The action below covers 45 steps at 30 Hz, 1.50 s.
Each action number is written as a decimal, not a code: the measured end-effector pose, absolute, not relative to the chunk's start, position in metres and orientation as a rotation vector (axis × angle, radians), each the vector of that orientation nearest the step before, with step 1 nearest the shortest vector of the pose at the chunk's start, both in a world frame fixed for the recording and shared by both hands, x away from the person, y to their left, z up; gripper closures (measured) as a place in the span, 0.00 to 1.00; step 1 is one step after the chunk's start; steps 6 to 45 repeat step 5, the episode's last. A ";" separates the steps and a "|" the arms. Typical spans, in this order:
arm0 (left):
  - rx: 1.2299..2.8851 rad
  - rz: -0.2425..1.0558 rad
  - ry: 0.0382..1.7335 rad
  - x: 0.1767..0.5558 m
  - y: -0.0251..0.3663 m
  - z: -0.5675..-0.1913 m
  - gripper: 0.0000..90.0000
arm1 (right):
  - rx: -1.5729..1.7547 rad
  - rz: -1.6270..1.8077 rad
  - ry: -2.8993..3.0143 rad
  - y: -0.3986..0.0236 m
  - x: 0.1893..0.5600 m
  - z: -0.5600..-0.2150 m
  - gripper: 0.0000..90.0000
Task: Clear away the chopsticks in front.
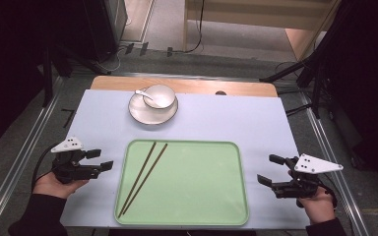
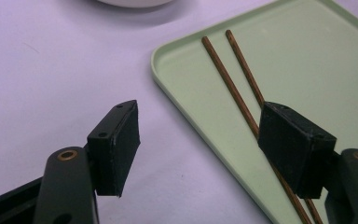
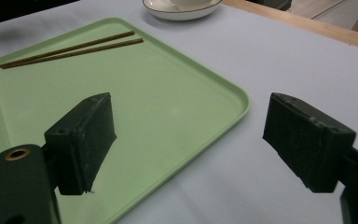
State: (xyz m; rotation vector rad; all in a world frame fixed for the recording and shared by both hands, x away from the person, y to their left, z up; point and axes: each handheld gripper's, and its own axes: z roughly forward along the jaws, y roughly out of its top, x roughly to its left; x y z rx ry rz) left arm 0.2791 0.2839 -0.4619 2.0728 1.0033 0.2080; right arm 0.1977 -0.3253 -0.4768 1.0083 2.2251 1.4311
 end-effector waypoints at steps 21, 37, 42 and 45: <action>2.067 0.212 1.011 0.280 0.284 -0.462 0.32 | 1.008 1.429 2.228 -0.325 0.198 -0.477 0.19; 2.067 0.212 1.011 0.280 0.284 -0.462 0.32 | 1.008 1.429 2.228 -0.325 0.198 -0.477 0.19; 2.067 0.212 1.011 0.280 0.284 -0.462 0.32 | 1.008 1.429 2.228 -0.325 0.198 -0.477 0.19; 2.067 0.212 1.011 0.280 0.284 -0.462 0.32 | 1.008 1.429 2.228 -0.325 0.198 -0.477 0.19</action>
